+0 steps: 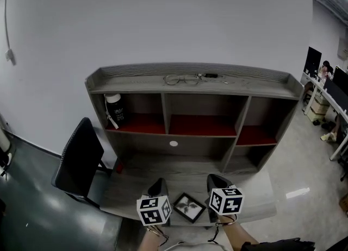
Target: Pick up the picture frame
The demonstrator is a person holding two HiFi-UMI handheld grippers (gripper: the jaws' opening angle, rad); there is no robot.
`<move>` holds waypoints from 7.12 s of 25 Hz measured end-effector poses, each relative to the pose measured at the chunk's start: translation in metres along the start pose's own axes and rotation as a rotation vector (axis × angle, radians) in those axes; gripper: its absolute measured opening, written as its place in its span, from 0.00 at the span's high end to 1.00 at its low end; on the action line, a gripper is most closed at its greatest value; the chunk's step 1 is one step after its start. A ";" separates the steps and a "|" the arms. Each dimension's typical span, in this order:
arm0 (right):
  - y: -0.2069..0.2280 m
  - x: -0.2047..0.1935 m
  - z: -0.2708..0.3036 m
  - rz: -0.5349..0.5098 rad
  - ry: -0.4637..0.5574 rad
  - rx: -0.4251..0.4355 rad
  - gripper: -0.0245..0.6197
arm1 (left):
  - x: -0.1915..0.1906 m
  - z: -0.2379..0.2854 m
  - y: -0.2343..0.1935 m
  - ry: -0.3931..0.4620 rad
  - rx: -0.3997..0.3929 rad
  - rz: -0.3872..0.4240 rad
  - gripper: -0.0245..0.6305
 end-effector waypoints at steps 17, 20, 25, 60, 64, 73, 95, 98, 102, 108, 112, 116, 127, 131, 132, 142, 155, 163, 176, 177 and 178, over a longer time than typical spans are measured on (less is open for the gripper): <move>0.015 -0.005 0.040 0.031 -0.076 0.019 0.91 | -0.009 0.036 -0.007 -0.075 0.018 -0.010 0.94; 0.011 0.000 0.049 0.017 -0.091 0.057 0.91 | -0.008 0.032 -0.008 -0.076 0.043 -0.013 0.94; 0.004 0.002 0.061 -0.005 -0.126 0.111 0.91 | -0.010 0.028 -0.017 -0.082 0.102 -0.050 0.94; 0.021 -0.108 0.084 0.012 -0.480 0.250 0.91 | -0.139 -0.007 -0.019 -0.362 0.315 -0.216 0.94; 0.026 -0.124 0.083 0.016 -0.517 0.241 0.91 | -0.153 -0.001 -0.016 -0.386 0.303 -0.222 0.94; 0.034 -0.157 0.078 0.022 -0.594 0.237 0.91 | -0.192 -0.003 -0.003 -0.470 0.287 -0.247 0.94; 0.034 -0.180 0.074 0.033 -0.622 0.266 0.91 | -0.216 -0.011 -0.005 -0.507 0.322 -0.272 0.94; 0.036 -0.181 0.074 0.030 -0.632 0.276 0.91 | -0.217 -0.011 -0.006 -0.506 0.327 -0.276 0.94; 0.037 -0.185 0.074 0.017 -0.658 0.299 0.89 | -0.219 -0.012 -0.006 -0.501 0.335 -0.287 0.94; 0.038 -0.189 0.076 -0.023 -0.696 0.339 0.76 | -0.222 -0.012 -0.005 -0.502 0.348 -0.298 0.94; 0.039 -0.191 0.080 -0.054 -0.725 0.367 0.75 | -0.224 -0.014 -0.006 -0.499 0.364 -0.308 0.94; 0.039 -0.192 0.085 -0.097 -0.746 0.392 0.75 | -0.225 -0.014 -0.008 -0.496 0.380 -0.321 0.94; 0.043 -0.200 0.098 -0.142 -0.809 0.437 0.75 | -0.231 -0.017 -0.005 -0.492 0.398 -0.355 0.94; 0.046 -0.201 0.098 -0.094 -0.809 0.455 0.75 | -0.234 -0.019 -0.006 -0.497 0.404 -0.359 0.94; 0.046 -0.201 0.098 -0.091 -0.809 0.464 0.75 | -0.235 -0.019 -0.006 -0.499 0.405 -0.358 0.94; 0.053 -0.199 0.102 -0.039 -0.855 0.502 0.82 | -0.232 -0.016 -0.003 -0.500 0.392 -0.336 0.94; 0.051 -0.201 0.097 0.011 -0.819 0.493 0.83 | -0.223 -0.015 -0.001 -0.498 0.382 -0.307 0.94; 0.048 -0.187 0.095 0.034 -0.758 0.475 0.83 | -0.212 -0.014 -0.002 -0.488 0.372 -0.287 0.94; 0.035 -0.135 0.086 0.032 -0.603 0.421 0.83 | -0.164 -0.016 -0.003 -0.413 0.323 -0.248 0.94; 0.034 -0.130 0.086 0.029 -0.586 0.417 0.83 | -0.159 -0.015 -0.003 -0.401 0.318 -0.242 0.94; 0.034 -0.124 0.087 0.026 -0.566 0.414 0.83 | -0.153 -0.012 -0.004 -0.386 0.312 -0.235 0.94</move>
Point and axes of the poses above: the fingertips, and each gripper's own axes: z forward along the fingers, y to its right, x out of its top, the point moved 7 cm from there along -z, backward along the fingers, and after that the axes turned 11 degrees about x, right-handed, at the moved point
